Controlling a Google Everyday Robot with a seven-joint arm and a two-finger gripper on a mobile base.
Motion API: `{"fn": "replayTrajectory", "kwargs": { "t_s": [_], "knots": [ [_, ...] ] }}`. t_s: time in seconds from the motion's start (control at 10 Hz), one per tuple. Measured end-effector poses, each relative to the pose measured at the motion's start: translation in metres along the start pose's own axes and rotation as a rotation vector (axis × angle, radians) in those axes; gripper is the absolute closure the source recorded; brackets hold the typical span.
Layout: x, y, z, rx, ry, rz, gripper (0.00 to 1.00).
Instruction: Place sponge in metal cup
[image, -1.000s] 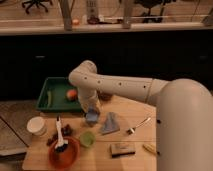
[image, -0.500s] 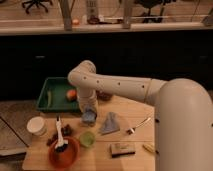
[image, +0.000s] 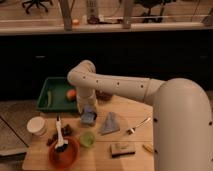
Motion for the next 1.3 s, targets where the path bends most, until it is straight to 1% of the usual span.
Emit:
{"fn": "replayTrajectory", "kwargs": {
  "t_s": [0.6,0.9,1.3],
  "knots": [
    [0.002,0.004,0.002,0.005,-0.009,-0.002,0.2],
    [0.007,0.006,0.002,0.03,-0.002,-0.003,0.2],
    [0.013,0.005,0.003,0.039,-0.002,-0.004,0.2]
  ]
}}
